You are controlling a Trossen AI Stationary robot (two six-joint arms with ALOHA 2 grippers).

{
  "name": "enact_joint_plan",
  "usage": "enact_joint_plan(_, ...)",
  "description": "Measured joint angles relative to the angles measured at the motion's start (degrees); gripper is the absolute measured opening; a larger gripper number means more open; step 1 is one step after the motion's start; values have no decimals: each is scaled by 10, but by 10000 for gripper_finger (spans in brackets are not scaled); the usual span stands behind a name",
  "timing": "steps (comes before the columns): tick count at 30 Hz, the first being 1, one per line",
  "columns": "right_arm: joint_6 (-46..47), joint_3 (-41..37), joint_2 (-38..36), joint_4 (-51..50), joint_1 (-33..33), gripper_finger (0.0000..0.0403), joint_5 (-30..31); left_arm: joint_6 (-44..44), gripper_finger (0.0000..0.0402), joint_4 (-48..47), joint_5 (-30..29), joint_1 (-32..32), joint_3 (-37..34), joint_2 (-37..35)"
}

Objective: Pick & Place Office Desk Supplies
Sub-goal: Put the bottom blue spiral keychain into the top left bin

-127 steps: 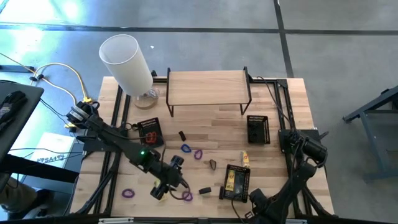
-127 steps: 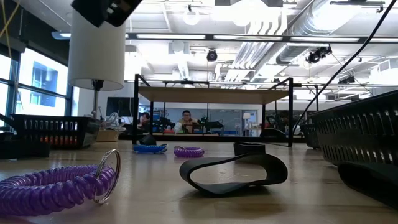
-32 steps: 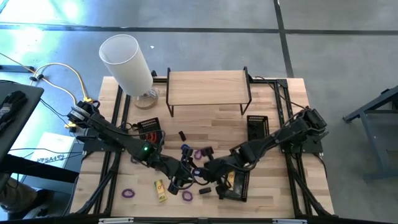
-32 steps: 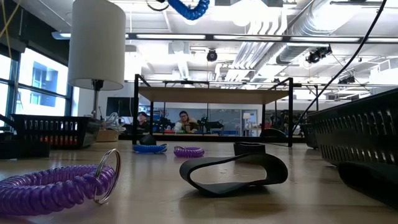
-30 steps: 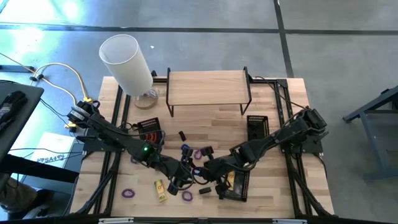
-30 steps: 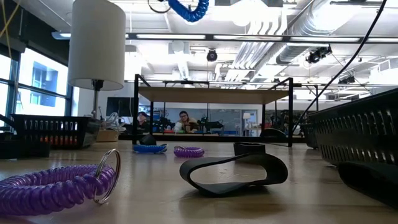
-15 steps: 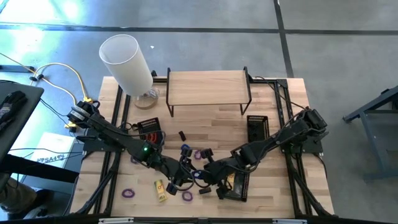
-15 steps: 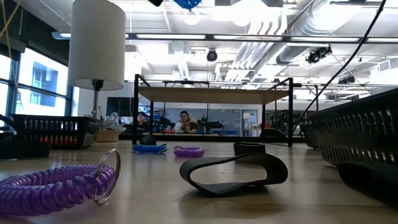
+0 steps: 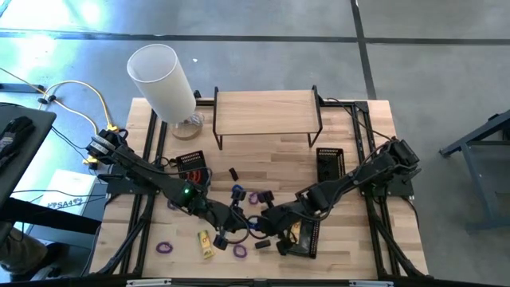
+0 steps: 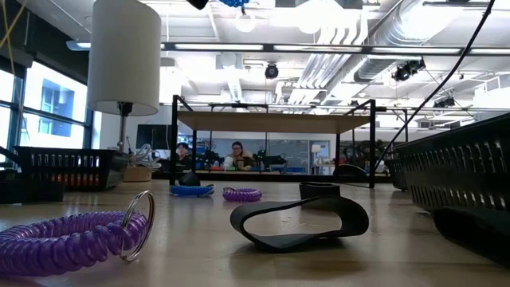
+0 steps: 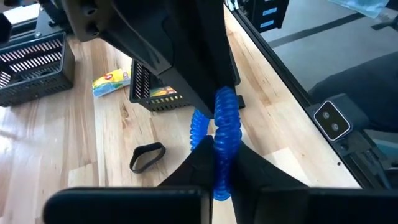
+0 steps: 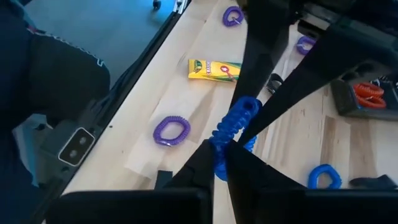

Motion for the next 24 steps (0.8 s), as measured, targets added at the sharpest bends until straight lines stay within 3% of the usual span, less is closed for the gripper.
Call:
enact_joint_plan(13, 57, 0, 0, -14, 3, 206, 14, -30, 21, -3, 0, -7, 0, 0)
enact_joint_plan(17, 81, 0, 0, -57, 12, 226, 50, -84, 21, -37, 4, -14, 2, -9)
enact_joint_plan(24, 154, 0, 0, -112, 8, 227, 52, -229, 21, -272, -2, 10, 12, -61)
